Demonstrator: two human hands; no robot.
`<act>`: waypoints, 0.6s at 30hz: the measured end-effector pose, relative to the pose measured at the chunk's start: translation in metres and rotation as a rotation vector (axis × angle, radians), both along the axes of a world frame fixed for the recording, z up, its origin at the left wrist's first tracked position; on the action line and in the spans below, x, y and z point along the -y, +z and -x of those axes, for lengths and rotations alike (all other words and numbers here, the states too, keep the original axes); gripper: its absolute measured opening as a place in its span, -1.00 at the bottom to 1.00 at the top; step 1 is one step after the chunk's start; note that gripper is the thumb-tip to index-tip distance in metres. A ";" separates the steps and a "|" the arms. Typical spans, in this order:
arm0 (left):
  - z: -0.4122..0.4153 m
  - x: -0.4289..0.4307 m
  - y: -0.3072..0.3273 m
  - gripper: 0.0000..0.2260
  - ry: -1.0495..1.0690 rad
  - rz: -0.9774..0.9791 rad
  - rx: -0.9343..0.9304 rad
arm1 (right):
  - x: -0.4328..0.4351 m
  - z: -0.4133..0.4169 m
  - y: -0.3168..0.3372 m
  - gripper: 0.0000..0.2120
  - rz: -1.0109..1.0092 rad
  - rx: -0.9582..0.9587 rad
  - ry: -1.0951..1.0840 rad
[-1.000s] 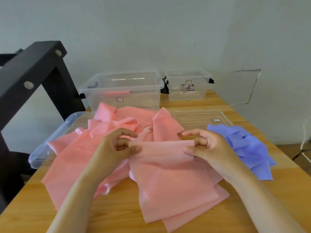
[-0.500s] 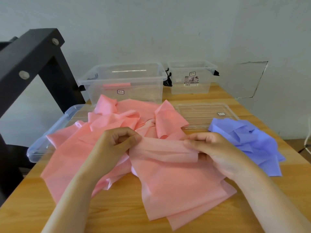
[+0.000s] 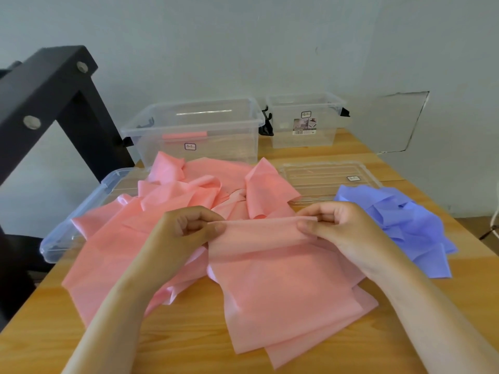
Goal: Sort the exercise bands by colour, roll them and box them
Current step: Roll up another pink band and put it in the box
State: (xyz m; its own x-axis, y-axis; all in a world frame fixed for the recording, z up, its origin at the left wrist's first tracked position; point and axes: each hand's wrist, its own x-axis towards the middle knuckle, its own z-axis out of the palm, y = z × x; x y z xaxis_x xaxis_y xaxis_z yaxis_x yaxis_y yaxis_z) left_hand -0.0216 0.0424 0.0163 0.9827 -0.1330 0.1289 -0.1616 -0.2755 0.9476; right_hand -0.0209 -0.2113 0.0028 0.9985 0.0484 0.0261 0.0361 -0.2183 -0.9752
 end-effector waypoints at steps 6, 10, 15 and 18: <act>0.002 -0.004 0.001 -0.95 0.001 0.063 -0.018 | 0.001 0.002 0.007 -0.86 -0.031 0.077 0.043; 0.002 -0.006 0.002 -0.95 0.003 0.086 -0.004 | 0.000 0.005 0.010 -0.91 -0.044 0.093 0.089; 0.006 -0.006 0.017 -0.89 -0.033 0.112 0.100 | 0.001 0.007 0.027 -0.91 -0.079 0.147 0.156; 0.003 -0.005 0.024 -0.84 -0.056 0.123 0.109 | 0.005 0.004 0.038 -0.94 -0.100 0.201 0.145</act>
